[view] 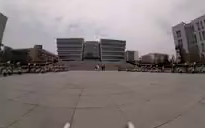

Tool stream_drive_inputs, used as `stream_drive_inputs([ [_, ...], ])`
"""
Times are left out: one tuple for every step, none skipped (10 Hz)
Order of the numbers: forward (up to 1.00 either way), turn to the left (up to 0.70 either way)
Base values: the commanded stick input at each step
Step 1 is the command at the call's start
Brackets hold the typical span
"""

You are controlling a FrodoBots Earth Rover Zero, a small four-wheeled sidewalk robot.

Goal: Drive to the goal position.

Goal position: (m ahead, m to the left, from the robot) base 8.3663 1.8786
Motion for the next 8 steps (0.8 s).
stream_drive_inputs([
  [0.5, 0.14],
  [0.5, 0.19],
  [0.5, 0.21],
  [0.5, 0.22],
  [0.5, 0.22],
  [0.5, 0.22],
  [0.5, 0.22],
  [0.5, 0.2],
])
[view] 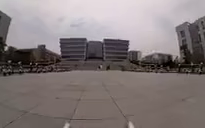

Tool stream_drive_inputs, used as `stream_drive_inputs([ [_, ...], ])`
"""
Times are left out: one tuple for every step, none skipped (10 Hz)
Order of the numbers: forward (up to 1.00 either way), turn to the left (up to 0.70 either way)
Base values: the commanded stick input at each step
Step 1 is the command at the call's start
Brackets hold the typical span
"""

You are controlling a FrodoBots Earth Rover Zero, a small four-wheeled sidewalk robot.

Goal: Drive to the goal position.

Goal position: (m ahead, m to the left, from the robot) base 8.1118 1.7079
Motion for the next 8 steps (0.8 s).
stream_drive_inputs([
  [0.5, 0.07],
  [0.5, 0.0],
  [0.5, 0.0],
  [0.5, 0.0],
  [0.5, 0.0],
  [0.5, 0.0],
  [0.5, 0.0],
  [0.5, 0.0],
])
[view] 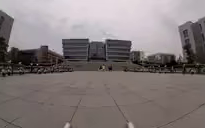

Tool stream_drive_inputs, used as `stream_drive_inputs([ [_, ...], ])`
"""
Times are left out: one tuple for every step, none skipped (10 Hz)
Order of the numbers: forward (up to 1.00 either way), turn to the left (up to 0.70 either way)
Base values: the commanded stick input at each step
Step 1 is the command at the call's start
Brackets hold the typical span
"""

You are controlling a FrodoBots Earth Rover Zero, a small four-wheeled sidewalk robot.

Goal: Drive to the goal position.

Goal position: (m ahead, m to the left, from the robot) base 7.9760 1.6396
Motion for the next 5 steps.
stream_drive_inputs([
  [0.5, 0.0],
  [0.5, 0.0],
  [0.5, 0.0],
  [0.5, 0.0],
  [0.5, 0.0],
])
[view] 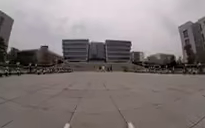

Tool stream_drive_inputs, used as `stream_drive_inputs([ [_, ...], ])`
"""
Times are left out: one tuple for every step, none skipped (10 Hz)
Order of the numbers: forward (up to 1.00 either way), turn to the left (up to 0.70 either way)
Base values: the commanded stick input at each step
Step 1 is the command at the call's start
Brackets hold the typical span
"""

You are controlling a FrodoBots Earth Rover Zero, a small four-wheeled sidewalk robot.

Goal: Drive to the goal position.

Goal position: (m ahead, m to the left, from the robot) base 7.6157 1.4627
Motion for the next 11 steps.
stream_drive_inputs([
  [0.5, 0.0],
  [0.5, 0.0],
  [0.5, 0.01],
  [0.5, 0.08],
  [0.5, 0.11],
  [0.5, 0.14],
  [0.5, 0.17],
  [0.5, 0.16],
  [0.5, 0.01],
  [0.5, 0.0],
  [0.5, 0.0],
])
